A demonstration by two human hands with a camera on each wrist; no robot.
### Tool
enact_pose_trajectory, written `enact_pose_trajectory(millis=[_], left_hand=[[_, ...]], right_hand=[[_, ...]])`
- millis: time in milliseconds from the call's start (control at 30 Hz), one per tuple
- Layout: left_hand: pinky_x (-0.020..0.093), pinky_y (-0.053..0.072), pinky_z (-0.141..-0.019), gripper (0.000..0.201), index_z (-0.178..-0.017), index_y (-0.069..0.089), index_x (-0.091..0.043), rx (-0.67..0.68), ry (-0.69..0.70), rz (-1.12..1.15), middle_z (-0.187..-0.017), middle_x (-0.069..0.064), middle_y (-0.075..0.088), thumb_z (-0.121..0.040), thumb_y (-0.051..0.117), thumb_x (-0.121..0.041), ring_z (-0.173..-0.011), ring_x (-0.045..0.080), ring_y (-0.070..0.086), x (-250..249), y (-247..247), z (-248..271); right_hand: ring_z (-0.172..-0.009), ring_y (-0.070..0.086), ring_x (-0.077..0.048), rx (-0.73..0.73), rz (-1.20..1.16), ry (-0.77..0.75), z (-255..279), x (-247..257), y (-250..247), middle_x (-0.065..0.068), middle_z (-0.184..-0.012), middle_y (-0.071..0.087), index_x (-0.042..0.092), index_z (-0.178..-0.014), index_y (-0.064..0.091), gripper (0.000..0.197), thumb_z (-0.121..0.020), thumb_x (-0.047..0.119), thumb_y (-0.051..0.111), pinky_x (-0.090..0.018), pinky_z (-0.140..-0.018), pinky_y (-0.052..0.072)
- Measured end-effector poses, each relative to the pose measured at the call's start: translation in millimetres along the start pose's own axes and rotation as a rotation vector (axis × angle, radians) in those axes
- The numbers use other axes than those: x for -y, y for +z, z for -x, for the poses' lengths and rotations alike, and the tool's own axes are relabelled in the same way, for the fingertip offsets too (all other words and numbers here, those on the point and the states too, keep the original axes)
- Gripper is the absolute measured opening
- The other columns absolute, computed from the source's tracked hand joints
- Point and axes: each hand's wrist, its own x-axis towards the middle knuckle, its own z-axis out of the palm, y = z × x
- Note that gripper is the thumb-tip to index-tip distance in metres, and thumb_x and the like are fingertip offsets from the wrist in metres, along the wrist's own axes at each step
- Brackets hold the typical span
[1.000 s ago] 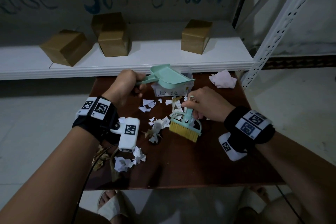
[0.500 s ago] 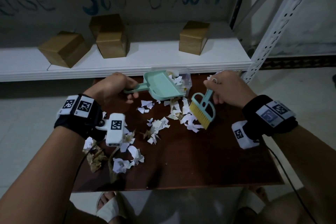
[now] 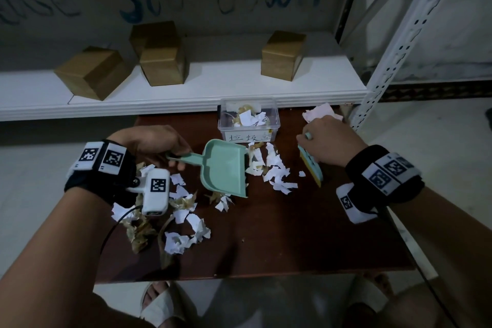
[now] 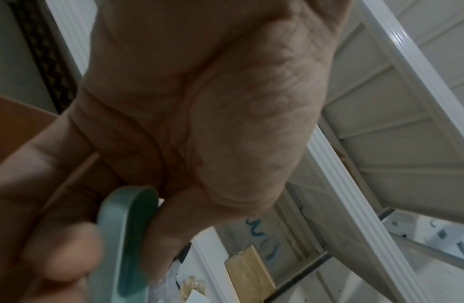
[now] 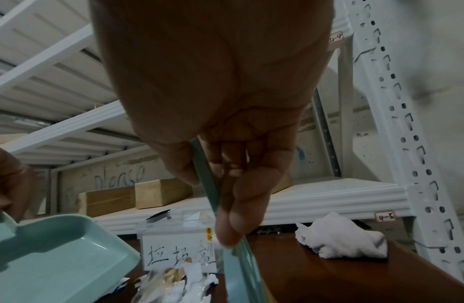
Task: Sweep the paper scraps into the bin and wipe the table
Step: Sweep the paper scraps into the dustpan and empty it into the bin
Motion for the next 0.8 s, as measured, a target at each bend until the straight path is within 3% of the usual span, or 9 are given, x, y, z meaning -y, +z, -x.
enact_pose_trajectory(millis=[100,267,400,467,600,800], left_hand=[[0.031,0.044,-0.064,0.028,-0.104,0.076,-0.003,-0.038,-0.055,0.002,-0.080,0.012,0.072,-0.105,0.049,-0.010,-0.062,0.015,0.055,0.9,-1.7,-1.2],[0.022,0.039,-0.044,0.027,-0.101,0.075,-0.002,-0.098,-0.092,-0.028,-0.072,0.008,0.071,-0.105,0.050,-0.009,-0.049,0.011,0.056,-0.3,-3.4,1.9],[0.020,0.040,-0.041,0.042,-0.070,0.077,-0.011,-0.110,-0.115,-0.100,-0.063,0.003,0.069,-0.102,0.051,-0.006,-0.044,0.011,0.054,-3.1,-1.2,2.2],[0.020,0.040,-0.040,0.047,-0.063,0.078,-0.012,-0.095,-0.128,-0.109,-0.064,0.004,0.070,-0.102,0.051,-0.006,-0.045,0.011,0.055,-4.2,0.3,1.4],[0.018,0.037,-0.039,0.033,-0.080,0.073,-0.006,-0.108,-0.124,-0.093,-0.057,0.000,0.066,-0.103,0.049,-0.007,-0.039,0.008,0.051,-6.4,-0.1,3.2],[0.022,0.048,-0.048,0.023,-0.097,0.077,-0.003,-0.085,-0.151,-0.088,-0.078,0.007,0.072,-0.099,0.055,-0.010,-0.047,0.010,0.057,-7.3,6.3,-4.2]], right_hand=[[-0.085,0.063,-0.028,0.039,-0.037,0.009,1.3,5.6,1.0,0.001,-0.064,0.053,0.015,-0.068,0.057,0.044,-0.098,0.047,0.055,-0.038,-0.078,0.054],[-0.082,0.065,-0.028,0.037,-0.051,-0.008,0.9,4.3,1.9,-0.001,-0.064,0.056,0.013,-0.068,0.058,0.044,-0.097,0.046,0.056,-0.042,-0.080,0.056],[-0.078,0.063,-0.027,0.024,-0.058,-0.015,0.5,6.6,2.7,0.000,-0.064,0.054,0.017,-0.064,0.052,0.049,-0.098,0.052,0.056,-0.039,-0.074,0.054],[-0.075,0.062,-0.027,0.015,-0.063,-0.034,0.0,7.8,3.7,-0.001,-0.061,0.053,0.016,-0.061,0.050,0.053,-0.099,0.053,0.056,-0.040,-0.072,0.053],[-0.082,0.061,-0.030,-0.028,-0.066,-0.049,0.1,8.5,4.7,-0.002,-0.065,0.052,0.017,-0.063,0.046,0.049,-0.102,0.045,0.051,-0.039,-0.074,0.051],[-0.064,0.063,-0.023,-0.038,-0.164,-0.069,-0.2,13.9,5.9,-0.005,-0.060,0.061,0.005,-0.067,0.057,0.049,-0.102,0.039,0.057,-0.040,-0.069,0.054]])
